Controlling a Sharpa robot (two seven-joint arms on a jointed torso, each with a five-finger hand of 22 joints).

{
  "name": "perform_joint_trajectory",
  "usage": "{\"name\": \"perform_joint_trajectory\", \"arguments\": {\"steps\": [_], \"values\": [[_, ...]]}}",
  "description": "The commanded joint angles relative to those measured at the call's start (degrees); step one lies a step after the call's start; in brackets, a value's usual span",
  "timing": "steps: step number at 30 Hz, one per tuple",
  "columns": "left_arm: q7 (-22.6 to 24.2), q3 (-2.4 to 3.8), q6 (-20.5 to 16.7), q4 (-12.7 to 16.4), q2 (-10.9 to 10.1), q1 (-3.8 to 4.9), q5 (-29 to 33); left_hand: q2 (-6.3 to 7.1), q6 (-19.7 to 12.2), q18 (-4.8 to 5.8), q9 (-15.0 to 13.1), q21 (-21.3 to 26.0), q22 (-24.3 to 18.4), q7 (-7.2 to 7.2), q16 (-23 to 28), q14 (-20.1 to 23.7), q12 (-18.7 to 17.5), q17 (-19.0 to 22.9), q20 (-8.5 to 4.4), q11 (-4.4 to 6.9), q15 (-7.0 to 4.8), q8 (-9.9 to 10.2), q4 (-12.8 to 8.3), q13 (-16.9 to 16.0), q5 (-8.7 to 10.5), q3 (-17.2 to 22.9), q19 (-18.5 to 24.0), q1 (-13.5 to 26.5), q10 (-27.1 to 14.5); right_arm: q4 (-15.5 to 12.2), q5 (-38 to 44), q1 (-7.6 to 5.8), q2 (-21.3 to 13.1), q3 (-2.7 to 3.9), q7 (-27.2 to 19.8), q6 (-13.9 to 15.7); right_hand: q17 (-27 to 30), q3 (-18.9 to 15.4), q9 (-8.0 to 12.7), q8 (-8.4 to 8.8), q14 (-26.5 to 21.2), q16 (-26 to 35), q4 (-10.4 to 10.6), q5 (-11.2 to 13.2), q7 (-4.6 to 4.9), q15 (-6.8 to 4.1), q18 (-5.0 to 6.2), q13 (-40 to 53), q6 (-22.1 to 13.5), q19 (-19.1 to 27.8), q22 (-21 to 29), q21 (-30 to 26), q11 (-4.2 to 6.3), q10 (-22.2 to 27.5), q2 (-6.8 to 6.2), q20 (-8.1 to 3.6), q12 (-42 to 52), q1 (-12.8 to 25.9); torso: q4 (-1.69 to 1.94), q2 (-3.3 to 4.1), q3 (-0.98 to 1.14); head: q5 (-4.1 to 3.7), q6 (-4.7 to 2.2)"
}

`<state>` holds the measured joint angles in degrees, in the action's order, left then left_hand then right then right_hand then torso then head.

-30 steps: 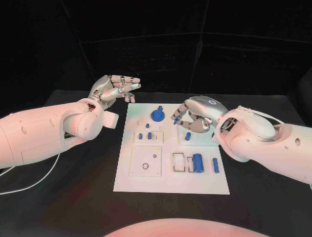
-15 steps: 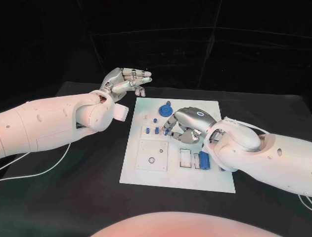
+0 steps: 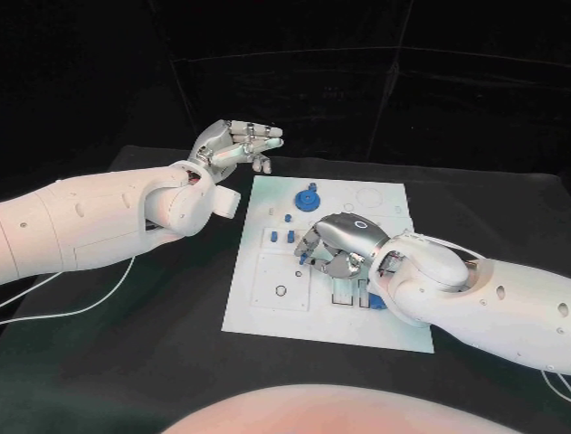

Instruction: Assemble the parts on the task board

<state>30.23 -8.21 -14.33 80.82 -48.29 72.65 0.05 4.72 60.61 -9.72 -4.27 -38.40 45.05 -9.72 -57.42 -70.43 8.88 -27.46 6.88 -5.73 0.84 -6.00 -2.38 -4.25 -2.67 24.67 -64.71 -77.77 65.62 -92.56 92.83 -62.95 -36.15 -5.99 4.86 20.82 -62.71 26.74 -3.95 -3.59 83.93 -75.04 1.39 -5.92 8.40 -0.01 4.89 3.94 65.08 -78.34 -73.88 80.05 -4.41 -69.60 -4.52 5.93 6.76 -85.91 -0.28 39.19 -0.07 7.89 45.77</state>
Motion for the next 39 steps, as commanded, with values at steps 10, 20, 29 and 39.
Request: {"name": "perform_joint_trajectory", "arguments": {"steps": [10,20,29,39], "values": [[1.25,0.04,0.4,-0.12,0.21,0.08,0.24,-0.2,0.23,-0.8,0.08,0.32,-0.12,-0.07,0.15,0.33,0.28,0.11,-0.13,-0.03,0.05,-0.19,-0.38,-0.08,-0.28,-0.21,0.16,-0.27,-0.37,0.61,1.28,0.78,0.71,0.0,0.0,-2.17,0.06,0.37,-0.08,-0.22,1.33,-0.01,-0.27,-0.25,0.24,-0.21,-0.78,0.07,0.28,-0.2,0.1,0.09,-0.04,-0.31,-0.21,0.02,0.14,0.62,0.02,0.06,-0.01,0.36,0.31],[1.15,0.04,0.53,-0.22,0.23,0.08,0.24,-0.18,0.21,-0.79,0.09,0.35,-0.15,-0.1,0.16,0.33,0.32,0.13,-0.12,-0.05,0.07,-0.19,-0.33,-0.07,-0.28,-0.31,0.15,-0.17,-0.4,1.2,1.67,1.52,1.28,0.01,0.2,-2.4,0.22,0.39,-0.07,-0.21,1.3,0.07,-0.33,-0.23,0.27,-0.2,-0.77,0.08,0.24,-0.16,0.14,0.06,-0.05,-0.29,-0.28,0.02,0.14,0.77,0.06,0.05,-0.04,0.62,0.45],[1.06,0.04,0.56,-0.17,0.14,0.09,0.24,-0.18,0.21,-0.79,0.09,0.35,-0.15,-0.1,0.16,0.33,0.32,0.13,-0.12,-0.05,0.07,-0.19,-0.33,-0.07,-0.28,-0.31,0.15,-0.17,-0.4,1.3,1.7,1.79,1.47,0.01,0.19,-2.59,0.24,0.41,-0.07,-0.21,1.3,0.08,-0.37,-0.23,0.26,-0.2,-0.77,0.08,0.23,-0.16,0.14,0.06,-0.05,-0.29,-0.3,0.03,0.14,0.8,0.04,0.05,-0.02,0.88,0.77],[1.01,0.04,0.65,-0.22,0.15,0.09,0.24,-0.18,0.21,-0.79,0.09,0.35,-0.15,-0.1,0.16,0.33,0.32,0.13,-0.12,-0.05,0.07,-0.19,-0.33,-0.07,-0.28,-0.31,0.15,-0.17,-0.4,2.1,2.14,1.84,1.9,0.01,0.59,-2.85,0.24,0.42,-0.07,-0.2,1.29,0.08,-0.39,-0.23,0.26,-0.2,-0.77,0.08,0.22,-0.16,0.14,0.06,-0.05,-0.29,-0.31,0.03,0.14,0.81,0.01,0.02,-0.01,0.97,0.96]]}}
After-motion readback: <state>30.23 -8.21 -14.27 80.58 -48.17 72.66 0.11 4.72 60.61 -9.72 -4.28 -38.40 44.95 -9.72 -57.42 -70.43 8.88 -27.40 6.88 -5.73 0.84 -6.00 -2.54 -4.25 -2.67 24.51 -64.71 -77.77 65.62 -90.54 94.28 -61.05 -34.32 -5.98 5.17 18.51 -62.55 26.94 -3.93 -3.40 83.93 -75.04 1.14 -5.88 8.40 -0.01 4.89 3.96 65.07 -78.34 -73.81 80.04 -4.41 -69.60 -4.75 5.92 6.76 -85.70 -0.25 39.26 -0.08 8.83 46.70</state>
